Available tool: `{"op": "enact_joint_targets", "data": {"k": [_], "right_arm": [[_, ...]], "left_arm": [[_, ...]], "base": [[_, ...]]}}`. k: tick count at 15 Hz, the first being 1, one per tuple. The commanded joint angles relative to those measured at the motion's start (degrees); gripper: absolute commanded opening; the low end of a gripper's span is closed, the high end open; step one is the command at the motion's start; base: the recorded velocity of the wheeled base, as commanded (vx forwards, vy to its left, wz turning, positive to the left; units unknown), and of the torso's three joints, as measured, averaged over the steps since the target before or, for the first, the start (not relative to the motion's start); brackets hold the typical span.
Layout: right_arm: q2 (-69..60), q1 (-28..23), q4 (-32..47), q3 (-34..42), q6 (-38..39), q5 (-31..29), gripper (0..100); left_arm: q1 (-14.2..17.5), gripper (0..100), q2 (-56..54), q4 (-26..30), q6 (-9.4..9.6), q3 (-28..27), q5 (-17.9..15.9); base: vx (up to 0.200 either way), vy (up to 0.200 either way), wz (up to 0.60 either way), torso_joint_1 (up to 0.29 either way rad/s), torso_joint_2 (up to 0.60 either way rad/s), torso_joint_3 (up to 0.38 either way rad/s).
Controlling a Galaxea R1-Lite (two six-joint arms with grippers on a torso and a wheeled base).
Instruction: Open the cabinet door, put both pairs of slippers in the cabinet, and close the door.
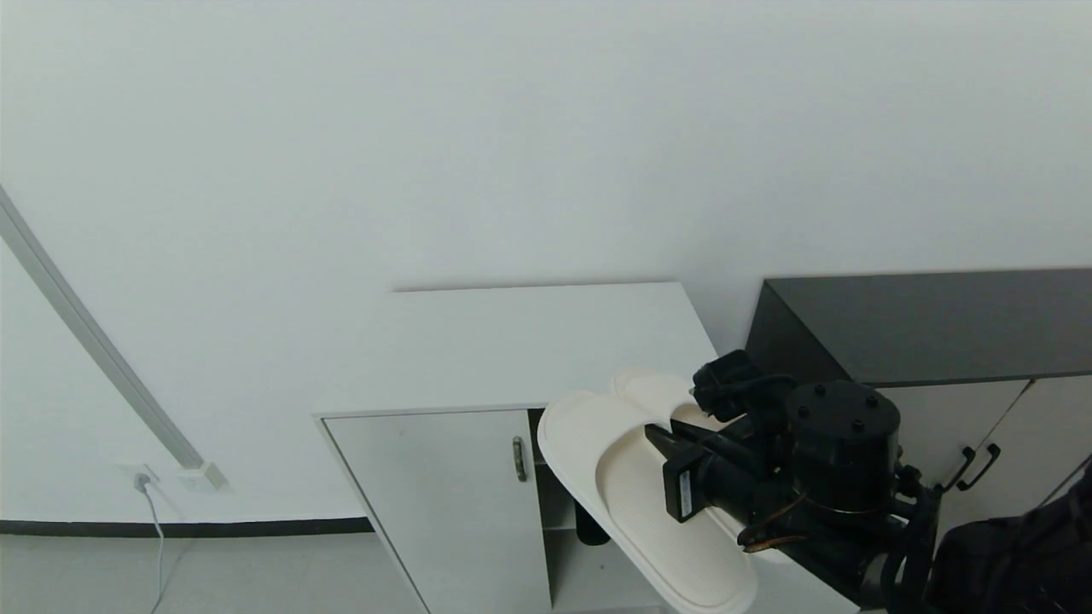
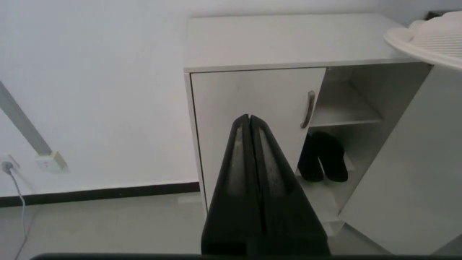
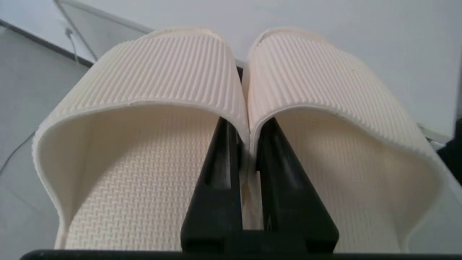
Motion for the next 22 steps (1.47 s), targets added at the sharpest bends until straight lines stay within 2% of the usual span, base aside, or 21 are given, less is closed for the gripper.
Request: {"op": "enact_joint_targets", "data": {"k": [1,6,12,17,22], "right_arm": [[0.1,0.0,-0.1,0.2,0.1,0.1,0],[1.2,0.1,-4.6,2.4,-1.5,0.1,0],[1.4,1.2,-4.8,3.5,-1.7,0.1,0],[2.2,2.4,-8.5,5.9,-2.9,-0.1,0],[2.8,2.3,-9.3,5.9,-2.9,-0.2,0]], "left_arm": [[0.0,0,0.1,0.0,0.00,0.0,0.0],[0.0,0,0.1,0.0,0.00,0.0,0.0],[0.0,0,0.1,-0.1,0.00,0.0,0.0],[0.0,0,0.1,0.0,0.00,0.0,0.0],[0.0,0,0.1,0.0,0.00,0.0,0.0]], "base": [[0.000,0.000,0.00,0.000,0.00,0.000],[0.000,0.000,0.00,0.000,0.00,0.000],[0.000,0.000,0.00,0.000,0.00,0.000],[0.000,0.000,0.00,0.000,0.00,0.000],[0.000,0.000,0.00,-0.136,0.29,0.164]]}}
